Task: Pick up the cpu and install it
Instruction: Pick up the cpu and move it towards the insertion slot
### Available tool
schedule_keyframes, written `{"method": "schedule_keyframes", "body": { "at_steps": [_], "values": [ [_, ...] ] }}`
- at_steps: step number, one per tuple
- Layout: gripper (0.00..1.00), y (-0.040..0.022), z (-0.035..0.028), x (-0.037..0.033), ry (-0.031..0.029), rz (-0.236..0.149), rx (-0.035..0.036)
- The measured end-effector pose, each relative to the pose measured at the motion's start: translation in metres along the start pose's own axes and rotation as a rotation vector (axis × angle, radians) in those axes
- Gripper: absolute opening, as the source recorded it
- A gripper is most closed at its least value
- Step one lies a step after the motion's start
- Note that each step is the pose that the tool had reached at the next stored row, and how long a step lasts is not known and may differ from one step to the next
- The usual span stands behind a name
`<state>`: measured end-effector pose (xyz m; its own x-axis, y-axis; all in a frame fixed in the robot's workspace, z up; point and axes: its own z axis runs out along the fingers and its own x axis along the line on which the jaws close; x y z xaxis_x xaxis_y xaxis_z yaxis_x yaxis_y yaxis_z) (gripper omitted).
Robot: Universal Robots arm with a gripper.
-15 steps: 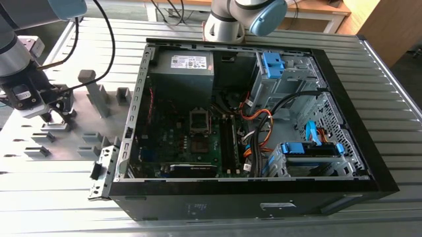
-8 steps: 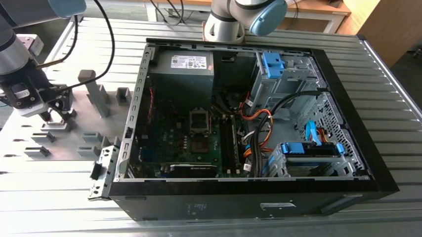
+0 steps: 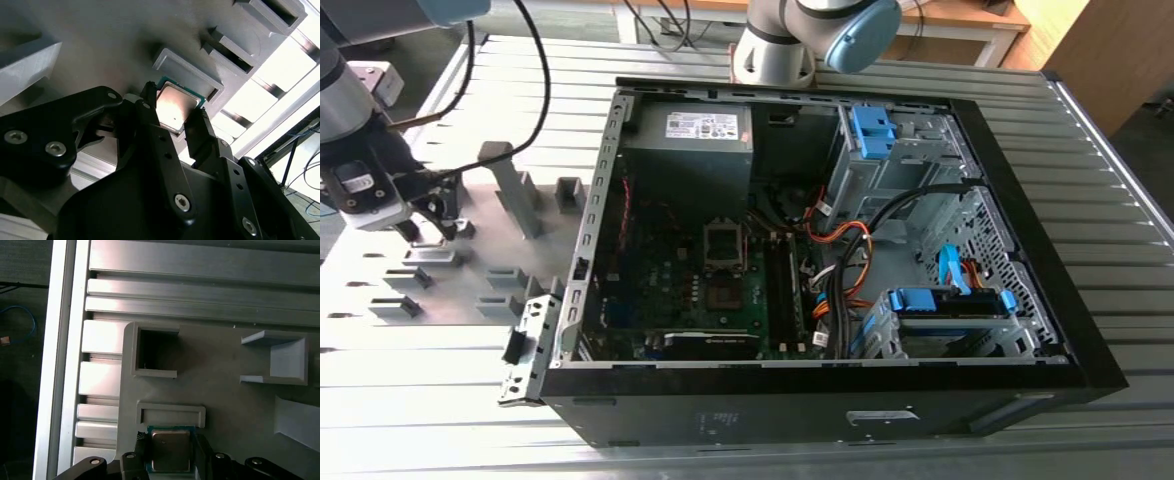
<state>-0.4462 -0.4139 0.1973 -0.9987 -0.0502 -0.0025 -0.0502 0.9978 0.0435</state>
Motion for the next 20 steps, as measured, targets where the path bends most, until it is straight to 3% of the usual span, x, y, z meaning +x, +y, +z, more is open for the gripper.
{"method": "schedule_keyframes", "body": {
  "at_steps": [13, 20],
  "values": [
    [0.47, 0.0011, -0.0260, -0.0001, 0.0000, 0.000, 0.0000],
    [0.47, 0.0012, -0.0273, -0.0001, 0.0000, 0.000, 0.0000]
  ]
}}
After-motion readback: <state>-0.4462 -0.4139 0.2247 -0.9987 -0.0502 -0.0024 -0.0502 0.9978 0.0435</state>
